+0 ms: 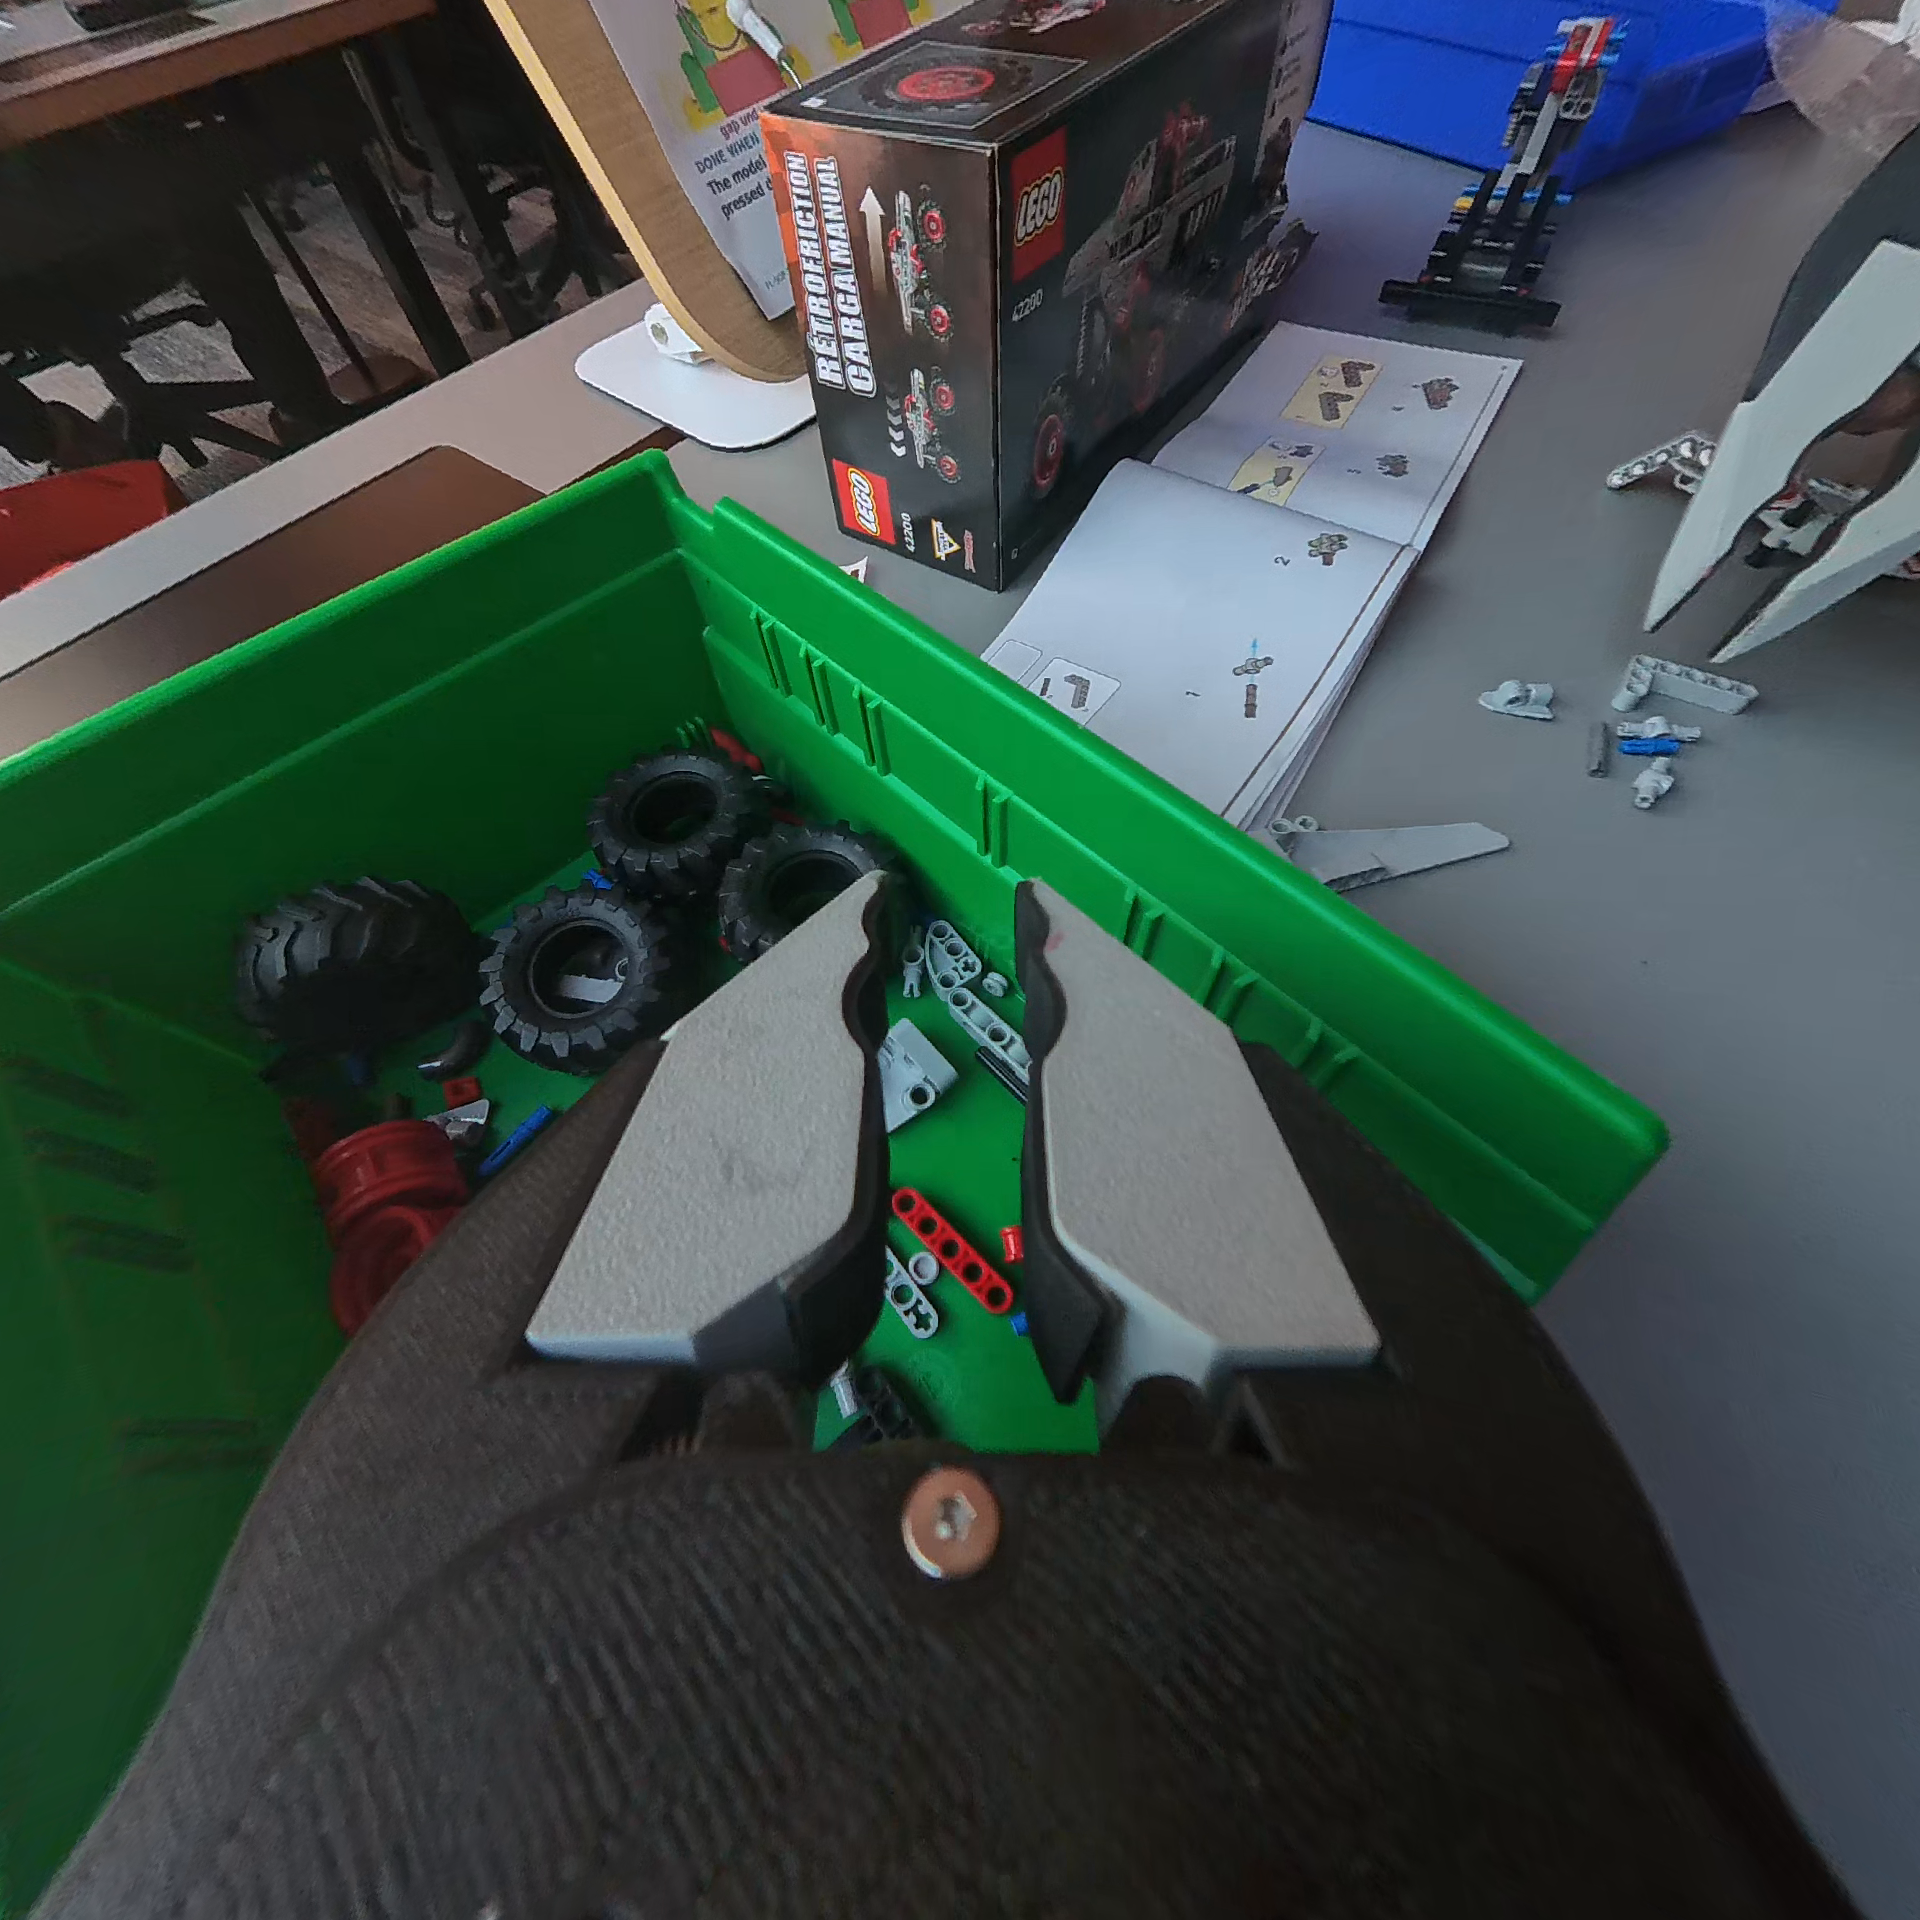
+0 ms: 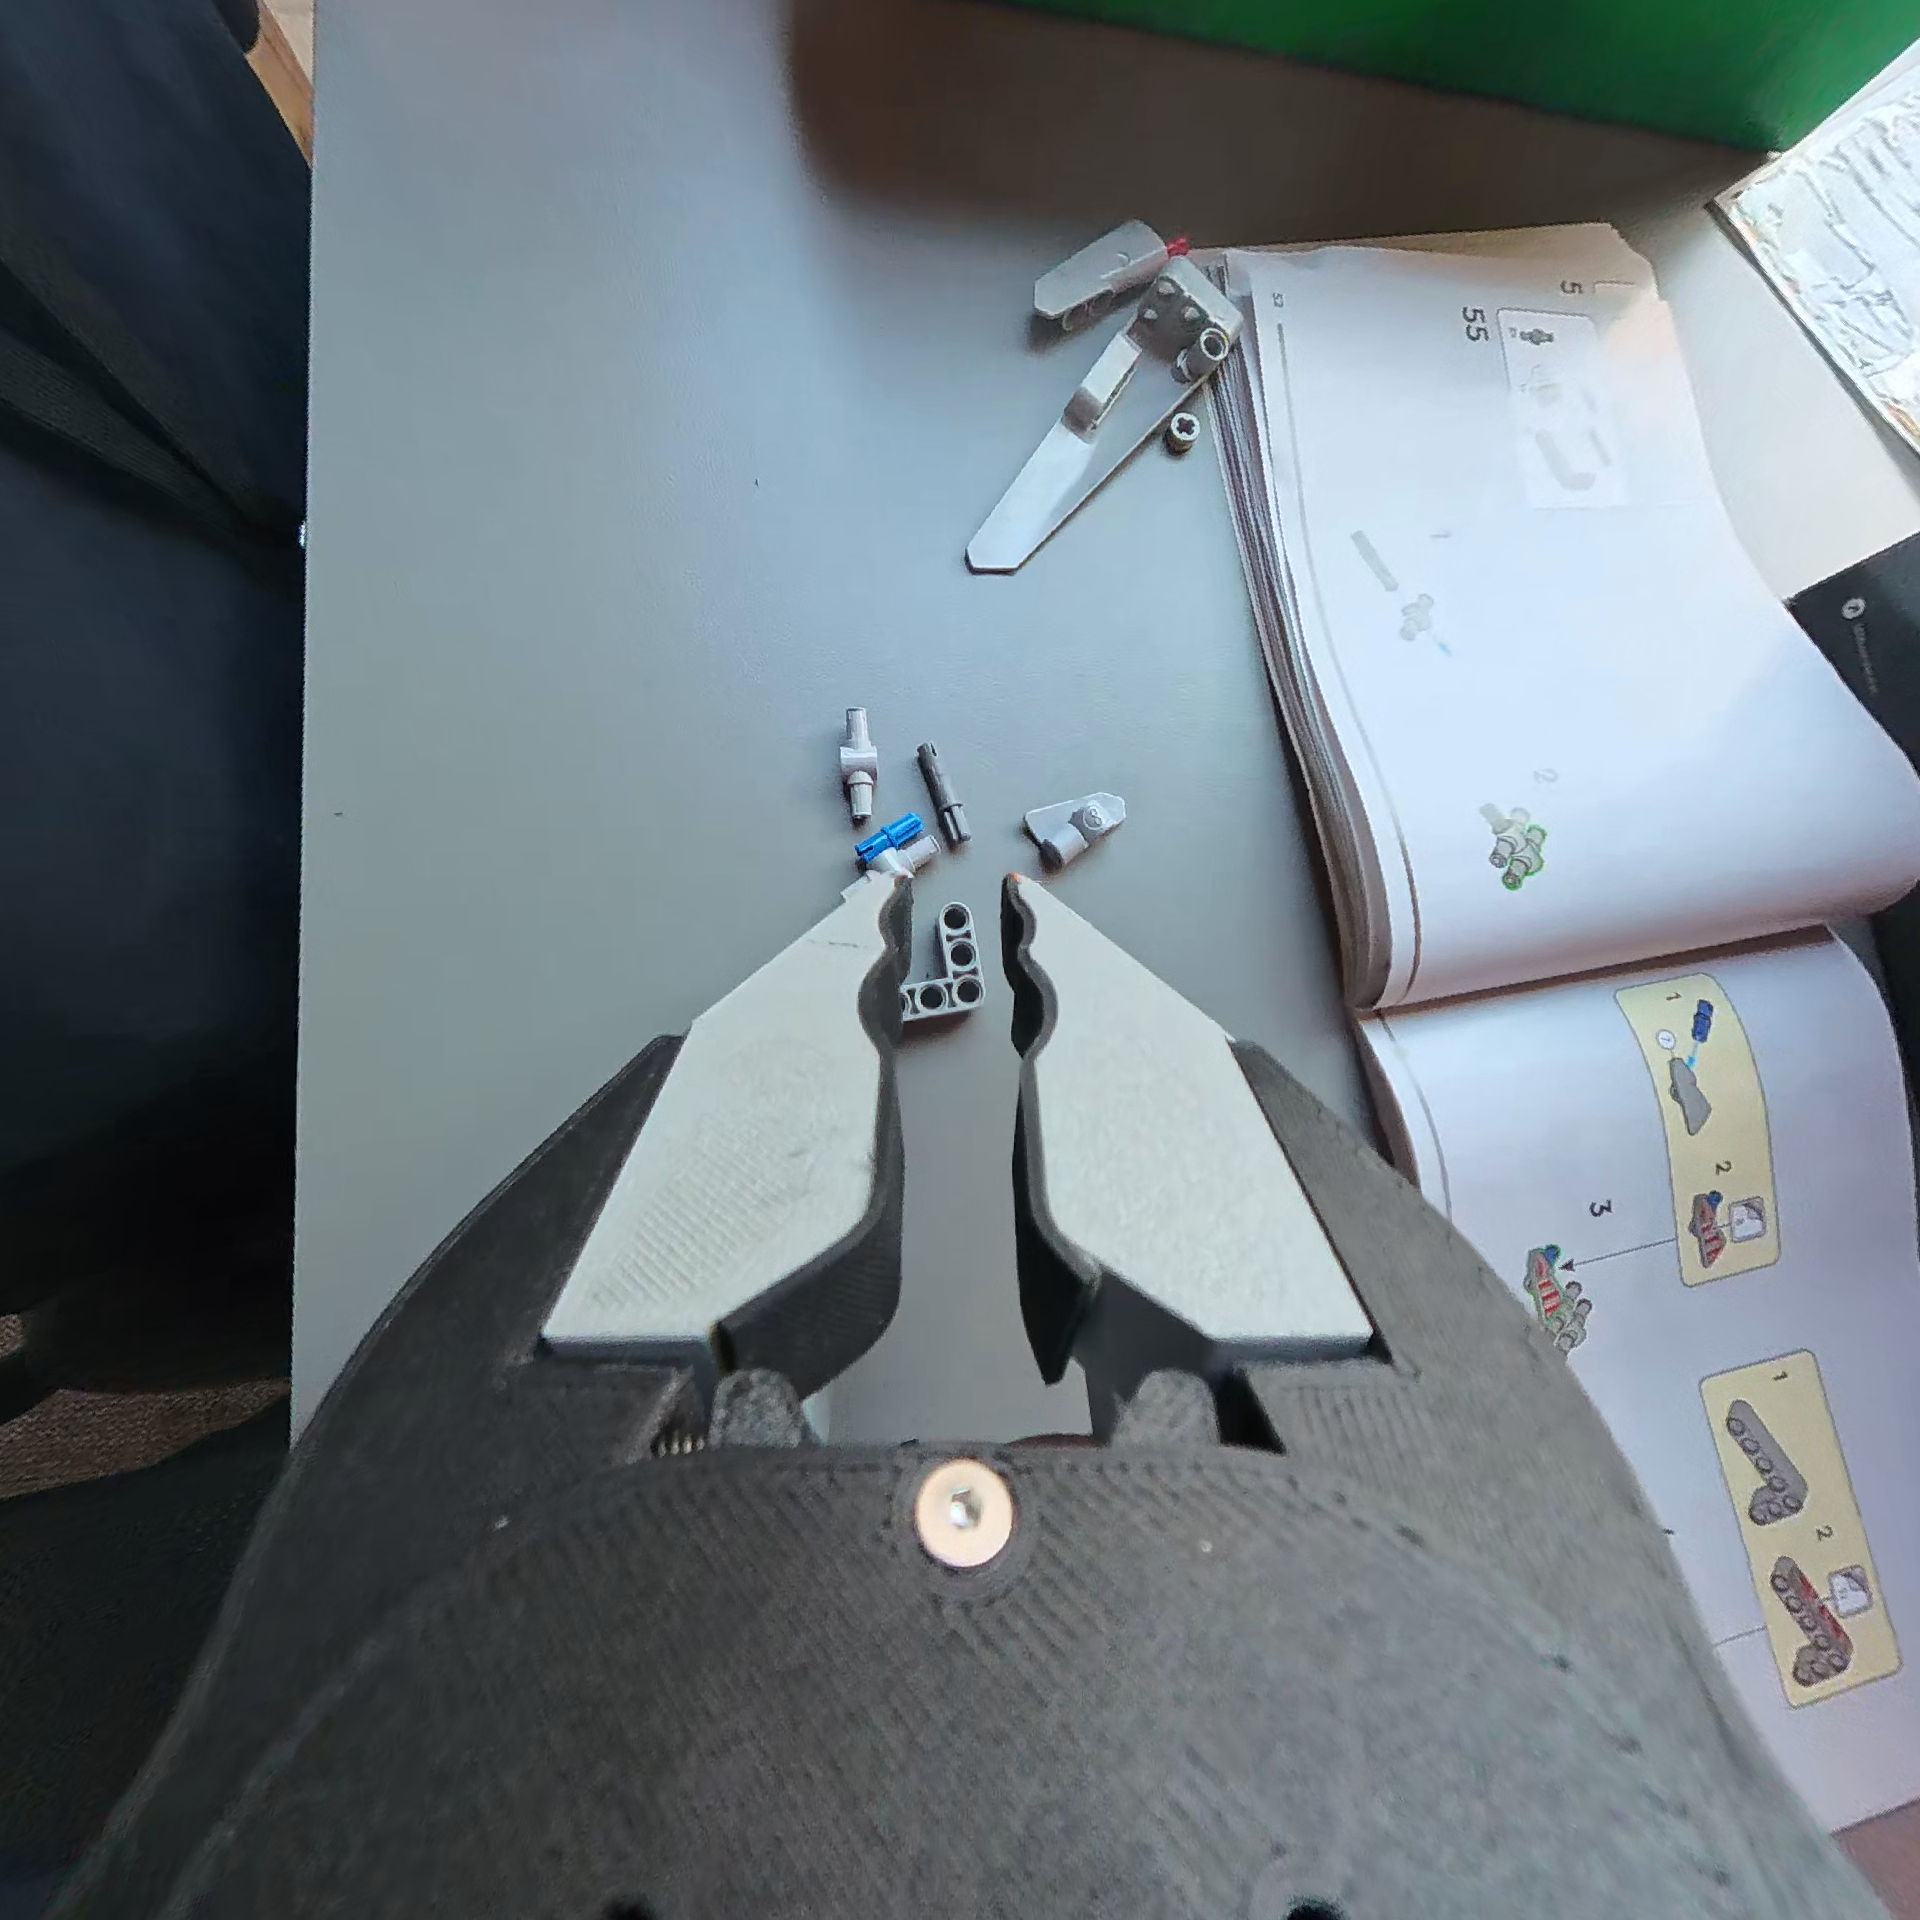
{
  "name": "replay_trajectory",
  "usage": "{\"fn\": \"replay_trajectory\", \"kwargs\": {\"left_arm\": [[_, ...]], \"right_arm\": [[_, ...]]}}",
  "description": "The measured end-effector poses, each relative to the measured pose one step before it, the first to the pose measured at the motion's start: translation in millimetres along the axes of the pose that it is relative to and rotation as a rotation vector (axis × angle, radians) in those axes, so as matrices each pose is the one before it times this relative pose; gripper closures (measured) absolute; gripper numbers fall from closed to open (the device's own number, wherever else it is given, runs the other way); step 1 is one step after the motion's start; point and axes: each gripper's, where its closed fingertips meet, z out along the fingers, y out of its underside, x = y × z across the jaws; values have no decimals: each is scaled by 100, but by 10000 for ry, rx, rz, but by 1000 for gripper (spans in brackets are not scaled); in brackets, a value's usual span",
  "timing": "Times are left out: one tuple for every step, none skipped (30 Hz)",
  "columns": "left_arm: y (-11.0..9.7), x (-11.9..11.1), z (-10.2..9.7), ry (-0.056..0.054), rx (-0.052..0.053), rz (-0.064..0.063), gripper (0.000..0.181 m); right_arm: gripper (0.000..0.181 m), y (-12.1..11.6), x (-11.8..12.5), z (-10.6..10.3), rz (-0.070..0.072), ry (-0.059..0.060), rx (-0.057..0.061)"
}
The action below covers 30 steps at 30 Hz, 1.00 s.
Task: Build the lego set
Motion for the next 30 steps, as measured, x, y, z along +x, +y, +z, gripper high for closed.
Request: {"fn": "replay_trajectory", "kwargs": {"left_arm": [[-9,-5,-14,4,5,-4,161],[-1,-13,-5,1,4,-8,161],[14,-24,-3,-1,1,-14,161],[-7,-3,-11,7,2,-11,161],[-7,8,-1,0,7,1,161],[-21,6,-3,-6,9,9,162],[-17,28,5,3,12,16,162],[-7,34,18,7,-4,11,162],[14,21,12,0,-10,9,162],[-9,17,5,-3,4,10,162],[-30,42,2,11,15,12,162],[-6,28,8,9,1,7,163],[13,-1,7,-3,-6,5,163],[-1,13,5,-3,-3,5,163],[-12,23,6,8,8,4,163],[-12,33,6,14,8,0,163],[0,30,5,11,-4,7,163],[0,12,1,-6,-2,12,163],[-10,28,-4,6,10,14,163],[-18,27,-4,7,7,6,163],[-8,7,-19,-1,5,1,163],[-7,4,-24,1,8,0,163],[-37,28,-31,6,17,6,163],[-67,34,-34,6,25,15,163],[-58,55,-25,7,20,17,163],[-58,65,-24,9,19,26,163],[-43,69,-22,4,14,31,163],[-48,55,-15,-2,15,28,163],[-39,41,-7,1,15,24,164],[-17,18,-9,-3,8,9,164]], "right_arm": [[167,67,-1,-10,25,5,-12],[167,46,-39,-24,21,-11,-6],[167,37,-76,-22,17,-25,0],[167,37,-73,-19,20,-21,-5],[168,49,-20,20,24,8,-22],[168,72,68,51,31,64,-41],[168,84,189,80,48,119,-57],[170,64,290,109,67,147,-66],[171,43,266,120,65,118,-74],[171,-17,146,134,32,41,-63],[171,-125,33,124,-19,-12,-14],[171,-242,-19,137,-64,-30,36],[172,-320,-103,177,-88,-62,44],[174,-307,-115,222,-102,-80,9],[174,-236,-75,282,-117,-68,-49],[175,-121,-50,316,-129,-59,-115],[175,-15,-19,322,-130,-53,-163],[176,95,46,281,-101,-16,-194],[176,220,51,173,-39,-8,-232],[176,254,-150,19,15,-101,-199],[176,74,-355,-139,46,-181,-29],[176,-106,-431,-228,65,-179,121],[174,-88,-461,-206,67,-158,111],[172,85,-322,-148,47,-46,-1],[171,164,-105,-76,5,99,-67],[171,123,-80,-8,-29,102,-39],[171,-29,-138,17,-28,38,31],[171,-142,-88,58,2,10,66],[171,-133,-12,97,20,4,22],[170,-82,132,107,3,51,-34]]}}
